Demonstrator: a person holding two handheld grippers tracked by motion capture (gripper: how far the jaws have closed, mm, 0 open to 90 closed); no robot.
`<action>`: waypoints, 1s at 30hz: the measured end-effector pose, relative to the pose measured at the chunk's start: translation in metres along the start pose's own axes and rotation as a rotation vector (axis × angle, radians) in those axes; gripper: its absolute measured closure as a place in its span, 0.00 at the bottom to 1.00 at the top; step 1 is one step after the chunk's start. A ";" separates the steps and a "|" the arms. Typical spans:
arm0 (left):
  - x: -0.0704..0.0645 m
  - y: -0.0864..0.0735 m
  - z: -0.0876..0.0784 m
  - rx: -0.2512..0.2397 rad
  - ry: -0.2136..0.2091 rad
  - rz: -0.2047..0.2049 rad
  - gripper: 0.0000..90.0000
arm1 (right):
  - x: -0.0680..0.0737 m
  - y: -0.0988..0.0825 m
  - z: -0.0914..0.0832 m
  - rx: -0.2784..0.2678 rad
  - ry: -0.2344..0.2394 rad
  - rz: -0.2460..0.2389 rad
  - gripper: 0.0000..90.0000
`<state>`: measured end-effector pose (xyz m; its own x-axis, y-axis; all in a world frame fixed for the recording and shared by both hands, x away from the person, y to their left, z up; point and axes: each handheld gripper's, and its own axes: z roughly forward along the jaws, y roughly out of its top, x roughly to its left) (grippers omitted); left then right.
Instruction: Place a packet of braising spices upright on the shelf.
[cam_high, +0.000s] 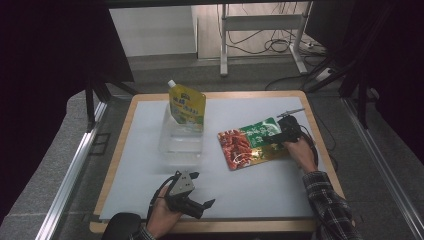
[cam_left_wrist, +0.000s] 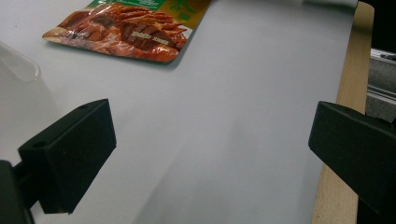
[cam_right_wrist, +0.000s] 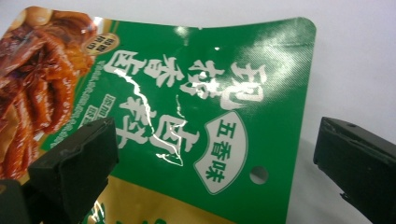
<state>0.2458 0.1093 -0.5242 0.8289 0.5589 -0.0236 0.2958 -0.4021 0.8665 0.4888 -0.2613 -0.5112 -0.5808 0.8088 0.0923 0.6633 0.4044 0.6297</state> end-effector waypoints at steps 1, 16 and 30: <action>0.000 0.000 0.000 0.000 0.001 0.000 0.00 | -0.002 0.000 0.001 0.019 0.017 0.024 0.00; 0.000 0.000 0.000 0.000 -0.001 0.003 0.00 | 0.003 0.003 -0.001 0.011 0.124 0.058 0.02; -0.002 0.000 0.001 0.008 -0.001 0.012 0.01 | 0.009 0.002 -0.007 0.034 0.158 0.055 0.06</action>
<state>0.2447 0.1072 -0.5245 0.8332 0.5529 -0.0136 0.2892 -0.4147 0.8628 0.4817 -0.2560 -0.5035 -0.6087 0.7538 0.2476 0.7101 0.3784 0.5938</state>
